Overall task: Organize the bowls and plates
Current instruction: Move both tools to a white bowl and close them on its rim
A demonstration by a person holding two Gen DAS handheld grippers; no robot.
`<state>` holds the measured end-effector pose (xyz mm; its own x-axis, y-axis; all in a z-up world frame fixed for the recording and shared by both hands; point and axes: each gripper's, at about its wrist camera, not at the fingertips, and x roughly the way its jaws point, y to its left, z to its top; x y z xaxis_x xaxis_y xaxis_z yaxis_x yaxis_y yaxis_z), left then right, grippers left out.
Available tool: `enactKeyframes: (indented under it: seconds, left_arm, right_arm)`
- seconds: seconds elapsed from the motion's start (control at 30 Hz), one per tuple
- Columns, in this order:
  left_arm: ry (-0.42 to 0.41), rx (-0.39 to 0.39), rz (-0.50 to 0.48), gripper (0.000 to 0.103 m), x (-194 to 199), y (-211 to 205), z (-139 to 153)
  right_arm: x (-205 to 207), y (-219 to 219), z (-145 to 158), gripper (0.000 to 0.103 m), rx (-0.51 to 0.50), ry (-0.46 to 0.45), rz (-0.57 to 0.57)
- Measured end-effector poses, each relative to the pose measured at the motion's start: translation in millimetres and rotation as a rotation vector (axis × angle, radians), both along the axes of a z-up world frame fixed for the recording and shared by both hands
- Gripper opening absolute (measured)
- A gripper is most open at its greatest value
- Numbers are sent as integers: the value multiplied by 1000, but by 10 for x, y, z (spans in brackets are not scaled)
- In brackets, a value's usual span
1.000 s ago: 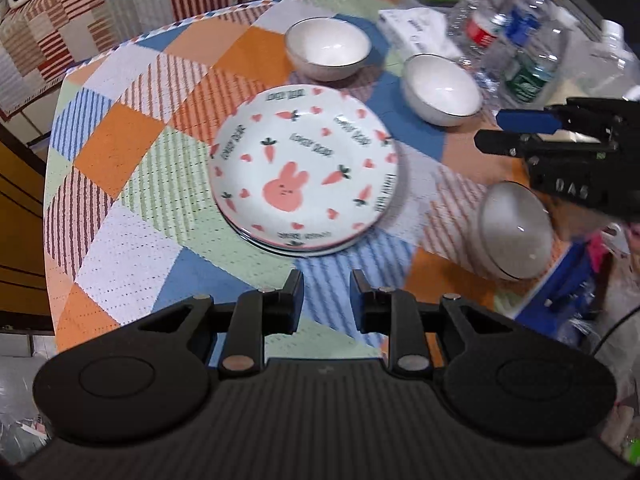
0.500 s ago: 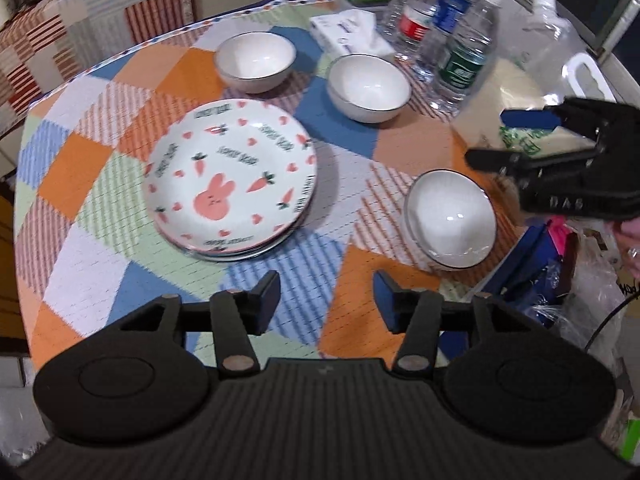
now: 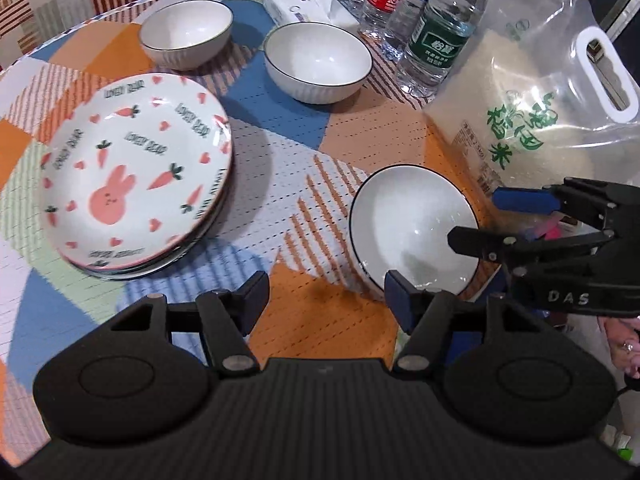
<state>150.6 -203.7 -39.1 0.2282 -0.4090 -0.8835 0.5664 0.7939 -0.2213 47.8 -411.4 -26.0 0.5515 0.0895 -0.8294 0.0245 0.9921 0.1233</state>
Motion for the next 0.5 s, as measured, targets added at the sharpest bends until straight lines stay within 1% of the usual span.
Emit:
enactKeyframes:
  seconds: [0.1, 0.17, 0.23, 0.27, 0.4, 0.43, 0.47, 0.5]
  left_arm:
    - [12, -16, 1, 63, 8, -82, -138]
    - [30, -34, 14, 63, 24, -111, -224]
    - [43, -47, 26, 63, 34, -140, -302]
    - [43, -49, 28, 63, 39, -151, -331]
    - [34, -47, 42, 60, 58, -184, -431]
    - [39, -52, 36, 52, 63, -186, -453]
    - [49, -59, 36, 43, 77, -174, -467]
    - [68, -79, 33, 40, 102, -156, -477]
  right_arm:
    - [16, -35, -161, 70, -36, 8, -15]
    - [33, -70, -249, 70, -54, 34, -82]
    - [53, -108, -305, 70, -24, 64, -138]
    - [57, -122, -329, 70, -4, 73, -148]
    - [124, -132, -439, 69, -7, 93, -160]
    - [146, -138, -460, 67, 0, 97, -159]
    - [167, -136, -477, 65, 8, 100, -156]
    - [190, -143, -489, 56, 17, 106, -150]
